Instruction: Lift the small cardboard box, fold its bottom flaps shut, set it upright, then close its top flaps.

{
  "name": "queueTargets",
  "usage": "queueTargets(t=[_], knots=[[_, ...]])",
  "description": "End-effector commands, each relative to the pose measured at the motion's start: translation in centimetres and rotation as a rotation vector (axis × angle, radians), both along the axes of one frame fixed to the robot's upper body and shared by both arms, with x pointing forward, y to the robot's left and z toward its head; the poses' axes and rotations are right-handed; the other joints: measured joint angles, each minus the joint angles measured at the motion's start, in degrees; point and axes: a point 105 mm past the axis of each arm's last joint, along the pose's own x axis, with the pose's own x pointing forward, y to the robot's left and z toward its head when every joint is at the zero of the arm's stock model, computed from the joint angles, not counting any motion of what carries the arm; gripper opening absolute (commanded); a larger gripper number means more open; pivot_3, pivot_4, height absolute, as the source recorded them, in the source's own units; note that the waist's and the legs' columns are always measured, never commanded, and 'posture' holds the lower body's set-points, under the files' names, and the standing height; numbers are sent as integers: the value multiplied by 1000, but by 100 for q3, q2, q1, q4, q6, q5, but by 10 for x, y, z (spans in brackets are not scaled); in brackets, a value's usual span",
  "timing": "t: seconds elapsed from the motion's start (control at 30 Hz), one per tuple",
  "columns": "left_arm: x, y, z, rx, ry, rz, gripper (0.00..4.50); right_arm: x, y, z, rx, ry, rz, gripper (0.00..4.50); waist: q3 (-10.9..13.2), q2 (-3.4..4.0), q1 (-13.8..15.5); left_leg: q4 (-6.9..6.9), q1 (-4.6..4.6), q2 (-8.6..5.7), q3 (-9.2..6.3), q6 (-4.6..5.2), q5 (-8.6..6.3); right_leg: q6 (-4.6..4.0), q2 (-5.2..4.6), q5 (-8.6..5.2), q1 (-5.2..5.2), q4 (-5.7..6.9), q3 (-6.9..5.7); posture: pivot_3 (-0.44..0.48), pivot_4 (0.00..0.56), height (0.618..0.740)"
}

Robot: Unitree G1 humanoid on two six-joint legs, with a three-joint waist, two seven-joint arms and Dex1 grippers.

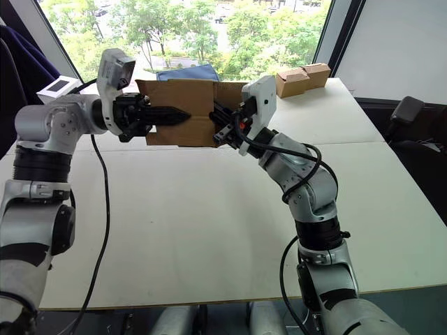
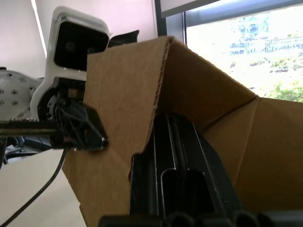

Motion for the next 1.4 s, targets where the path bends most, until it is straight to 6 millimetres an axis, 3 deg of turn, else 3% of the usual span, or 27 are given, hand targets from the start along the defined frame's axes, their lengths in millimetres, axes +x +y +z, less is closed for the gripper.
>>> queueTargets(t=[0.03, 0.3, 0.53, 0.83, 1.13, 1.4], knots=[[4, -1, 9, 10, -56, 30, 0, -24, 3, 14, -19, -86, 63, 24, 0, 0, 5, 0, 0, 0, 0, 0, 0, 0, 0, 0, -1, 0, 0, 0, 150, 740], [7, 4, 8, -23, -37, 53, 0, -20, -38, 0, -189, -126, -130, 24, 0, 0, 7, 1, -6, 0, -1, 1, -1, 0, 0, 0, -6, -3, 0, 0, 150, 740], [4, 7, 7, -29, -39, 58, 0, -38, -60, -15, -230, -29, -103, 24, 0, -1, 26, 3, -12, 1, -1, 2, -1, 0, -1, 0, -8, -6, 0, 0, 150, 740], [-2, 6, 9, -31, -38, 44, 0, -38, -49, -42, -323, 35, -99, 24, 0, -1, 20, 5, -12, 4, -2, 4, -2, 0, 4, 0, -8, -7, 0, 0, 150, 740], [-7, 4, 15, -36, -52, 35, 0, -26, -36, -37, -282, 2, -96, 24, 0, -1, 27, 6, -13, 4, -2, 3, -1, 0, 4, 0, -8, -6, 0, 0, 150, 740], [-12, 6, 6, -9, -33, 31, 0, -20, -31, -28, -236, -31, -92, 24, 0, -1, 19, 7, -13, 4, -2, 2, -1, 0, 3, 0, -8, -6, 0, 0, 150, 740]])
